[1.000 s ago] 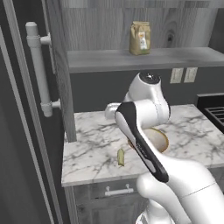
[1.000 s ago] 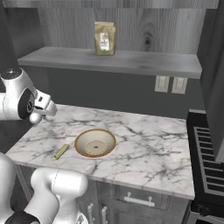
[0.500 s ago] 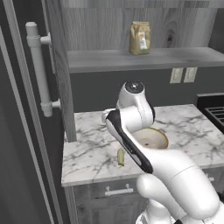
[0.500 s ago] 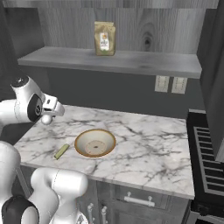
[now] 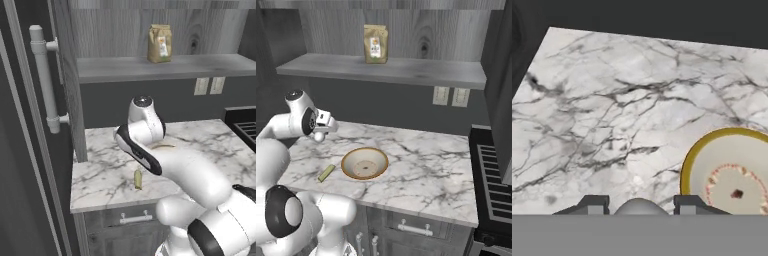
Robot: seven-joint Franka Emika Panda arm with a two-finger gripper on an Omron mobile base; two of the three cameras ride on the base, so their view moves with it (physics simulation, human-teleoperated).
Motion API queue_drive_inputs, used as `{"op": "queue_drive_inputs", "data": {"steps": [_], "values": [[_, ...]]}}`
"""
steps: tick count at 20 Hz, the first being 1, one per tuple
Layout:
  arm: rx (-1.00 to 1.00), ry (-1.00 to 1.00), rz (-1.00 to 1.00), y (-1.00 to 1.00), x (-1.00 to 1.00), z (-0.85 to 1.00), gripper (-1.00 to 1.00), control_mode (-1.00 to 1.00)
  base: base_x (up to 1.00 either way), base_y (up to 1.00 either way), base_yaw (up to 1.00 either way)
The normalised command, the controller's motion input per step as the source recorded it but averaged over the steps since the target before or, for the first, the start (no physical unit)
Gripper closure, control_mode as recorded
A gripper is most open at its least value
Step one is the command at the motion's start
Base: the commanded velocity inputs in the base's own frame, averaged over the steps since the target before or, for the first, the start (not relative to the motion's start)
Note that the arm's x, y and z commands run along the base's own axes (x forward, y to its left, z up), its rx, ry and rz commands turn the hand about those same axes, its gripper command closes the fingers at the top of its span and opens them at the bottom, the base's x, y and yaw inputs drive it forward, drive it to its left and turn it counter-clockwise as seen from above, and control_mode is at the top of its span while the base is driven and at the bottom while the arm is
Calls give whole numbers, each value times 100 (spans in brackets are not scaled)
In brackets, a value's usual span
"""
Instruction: Pick the egg and butter from the fridge and place them by the bowl for mixing.
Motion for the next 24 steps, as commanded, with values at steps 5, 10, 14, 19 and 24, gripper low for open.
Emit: {"op": "queue_drive_inputs", "data": {"steps": [5,10,14,19,24], "values": [[-3,10,2,0,43,-35,100,-100,0,0,0],[-8,11,3,0,34,-47,100,-100,0,0,0],[-12,10,3,0,23,-50,100,-100,0,0,0],[-11,6,3,0,17,-43,100,-100,0,0,0],[-5,0,2,0,13,-20,100,-100,0,0,0]]}}
